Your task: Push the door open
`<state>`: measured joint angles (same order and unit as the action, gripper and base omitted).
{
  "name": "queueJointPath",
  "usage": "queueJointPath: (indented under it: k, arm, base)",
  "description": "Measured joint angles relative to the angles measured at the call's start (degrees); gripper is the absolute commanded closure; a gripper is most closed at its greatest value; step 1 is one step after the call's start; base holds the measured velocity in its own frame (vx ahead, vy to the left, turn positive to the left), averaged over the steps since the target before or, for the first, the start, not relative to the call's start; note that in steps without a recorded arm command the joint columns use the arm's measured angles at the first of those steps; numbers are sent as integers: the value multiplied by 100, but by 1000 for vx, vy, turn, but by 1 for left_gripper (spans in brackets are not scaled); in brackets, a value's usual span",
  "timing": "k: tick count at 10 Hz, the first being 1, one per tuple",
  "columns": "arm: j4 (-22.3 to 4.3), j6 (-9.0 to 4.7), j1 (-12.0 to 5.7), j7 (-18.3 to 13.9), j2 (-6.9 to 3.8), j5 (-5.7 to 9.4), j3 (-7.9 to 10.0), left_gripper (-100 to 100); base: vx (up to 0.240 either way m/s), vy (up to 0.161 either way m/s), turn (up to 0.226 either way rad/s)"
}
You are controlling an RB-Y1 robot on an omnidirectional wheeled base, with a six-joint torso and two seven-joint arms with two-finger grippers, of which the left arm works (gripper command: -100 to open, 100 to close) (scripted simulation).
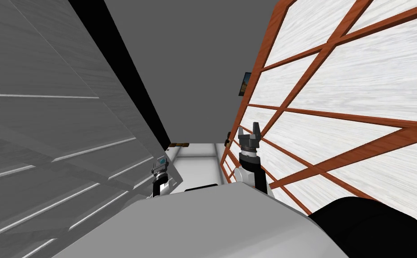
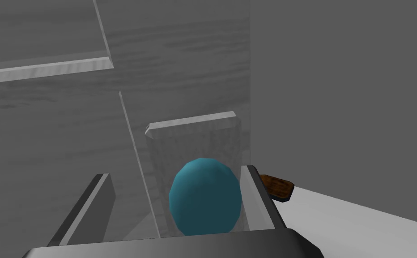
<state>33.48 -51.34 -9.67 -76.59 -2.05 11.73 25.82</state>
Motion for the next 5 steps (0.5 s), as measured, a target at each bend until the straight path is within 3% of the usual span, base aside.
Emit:
queueJointPath:
  k: [1,2,4,5]
  arm:
    - [113,96,43,45,-15,85,50,100]
    - [154,108,71,63,-18,136,83,100]
    - [-262,-101,-133,87,-124,248,172,100]
    - [-206,-100,-81,112,-119,285,193,100]
  base:
    - [91,19,-27]
    - [33,11,11]
    - [67,25,-71]
    - [39,13,19]
